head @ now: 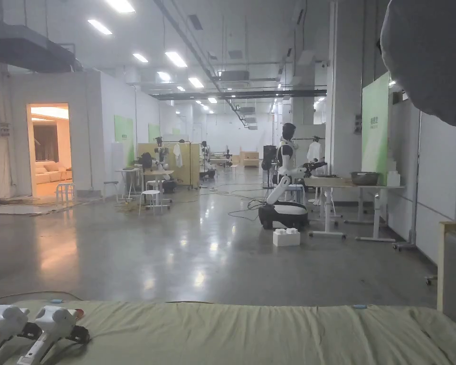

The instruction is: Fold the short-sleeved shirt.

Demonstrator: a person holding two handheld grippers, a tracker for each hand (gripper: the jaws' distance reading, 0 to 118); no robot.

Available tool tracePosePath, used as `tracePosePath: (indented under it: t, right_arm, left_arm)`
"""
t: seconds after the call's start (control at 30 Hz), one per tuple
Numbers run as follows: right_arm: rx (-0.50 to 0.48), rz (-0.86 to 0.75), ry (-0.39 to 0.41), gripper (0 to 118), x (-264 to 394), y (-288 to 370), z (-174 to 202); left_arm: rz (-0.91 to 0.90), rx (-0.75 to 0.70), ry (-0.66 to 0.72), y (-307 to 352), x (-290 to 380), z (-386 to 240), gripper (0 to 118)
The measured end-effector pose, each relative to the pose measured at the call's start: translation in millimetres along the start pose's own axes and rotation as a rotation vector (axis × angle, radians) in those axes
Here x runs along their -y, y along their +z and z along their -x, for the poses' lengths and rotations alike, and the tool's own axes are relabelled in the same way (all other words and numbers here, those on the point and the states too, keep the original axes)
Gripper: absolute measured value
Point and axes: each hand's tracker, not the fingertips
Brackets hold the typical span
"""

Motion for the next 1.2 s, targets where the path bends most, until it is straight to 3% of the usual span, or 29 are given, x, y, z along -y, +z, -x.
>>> tracePosePath:
  t: [0.13,0.33,0.53,0.63,0.73,0.83,0.97,1.0,1.07,1.1,1.2]
  right_arm:
    - [0.094,0.038,0.000,118,-0.6,1.3,13.1]
    - [0.057,0.007,0.154,118,4.2,4.4,28.9]
    - [0.017,0.025,0.137,118,1.8,3.6,28.9]
    - [-0.031,0.046,0.054,118,-1.3,3.3,23.2]
    - [0.001,0.023,-0.025,118,-1.5,5.1,20.2]
    - [-0.055,0.063,-0.002,118,-0.8,5.0,16.6]
    - [-0.380,-0.050,0.052,118,4.7,1.9,3.7]
    - [-0.420,-0.083,0.022,118,9.9,2.3,3.5]
    - [-0.368,-0.115,-0.015,118,12.4,5.9,7.4]
    - [-0.322,-0.131,0.013,118,12.0,7.2,10.6]
    - [-0.275,-0.133,0.193,118,10.4,6.2,18.1]
  left_arm:
    - [-0.003,0.001,0.014,-0.5,-2.7,0.1,118]
    - [-0.010,0.040,0.019,0.5,-6.0,-2.5,118]
    - [-0.014,0.040,0.001,1.7,-8.2,-4.1,118]
    - [-0.012,0.039,0.003,1.6,-8.0,-3.8,118]
    - [-0.004,0.039,0.006,0.3,-7.5,-4.2,118]
    - [-0.003,0.036,0.003,-0.5,-7.4,-5.7,118]
    - [-0.022,-0.033,-0.007,-0.5,-7.7,-11.0,118]
    - [-0.020,-0.041,-0.010,-1.4,-7.3,-11.9,118]
    - [-0.006,-0.032,-0.022,-2.4,-5.2,-14.2,118]
    - [-0.001,-0.018,-0.030,-2.2,-3.2,-15.1,118]
    - [0.004,-0.015,-0.031,-2.0,-2.1,-17.9,118]
